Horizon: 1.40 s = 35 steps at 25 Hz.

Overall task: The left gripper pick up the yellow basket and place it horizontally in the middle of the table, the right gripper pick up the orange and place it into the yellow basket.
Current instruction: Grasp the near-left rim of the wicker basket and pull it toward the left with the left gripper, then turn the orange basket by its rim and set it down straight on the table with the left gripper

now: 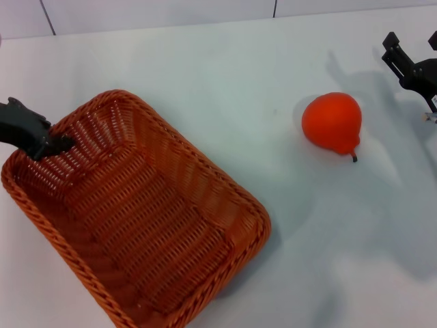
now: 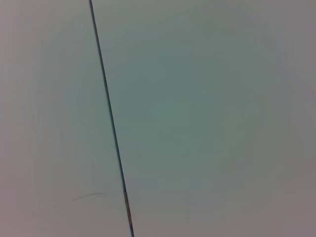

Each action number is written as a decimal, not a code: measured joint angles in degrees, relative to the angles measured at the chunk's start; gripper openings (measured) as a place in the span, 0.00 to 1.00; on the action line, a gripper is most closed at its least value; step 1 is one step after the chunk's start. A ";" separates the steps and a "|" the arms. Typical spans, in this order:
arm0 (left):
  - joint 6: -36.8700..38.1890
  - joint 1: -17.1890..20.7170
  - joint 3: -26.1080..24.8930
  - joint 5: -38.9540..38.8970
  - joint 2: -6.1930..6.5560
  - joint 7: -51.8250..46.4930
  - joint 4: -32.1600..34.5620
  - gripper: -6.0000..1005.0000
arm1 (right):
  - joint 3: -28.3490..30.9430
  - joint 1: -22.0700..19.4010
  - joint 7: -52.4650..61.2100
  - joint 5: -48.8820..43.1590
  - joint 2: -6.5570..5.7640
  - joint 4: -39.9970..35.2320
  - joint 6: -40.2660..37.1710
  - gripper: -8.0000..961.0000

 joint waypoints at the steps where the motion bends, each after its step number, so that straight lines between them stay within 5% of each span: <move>1: 0.15 0.10 0.00 0.04 -0.17 0.09 0.54 0.24 | 0.01 0.00 0.00 0.00 0.00 0.02 0.01 0.99; 8: 2.43 -0.30 -0.44 0.21 -0.37 -2.46 1.39 0.21 | 0.09 -0.03 0.00 0.00 -0.03 0.05 0.27 0.99; 21: 4.09 -3.56 -2.36 0.64 1.99 -22.52 -2.68 0.18 | 0.02 -0.15 0.00 0.00 -0.18 0.06 0.53 0.99; 35: 5.98 -4.83 -20.88 -0.96 3.72 -27.05 -11.05 0.18 | -0.06 -0.24 0.00 0.00 -0.11 0.06 0.62 0.99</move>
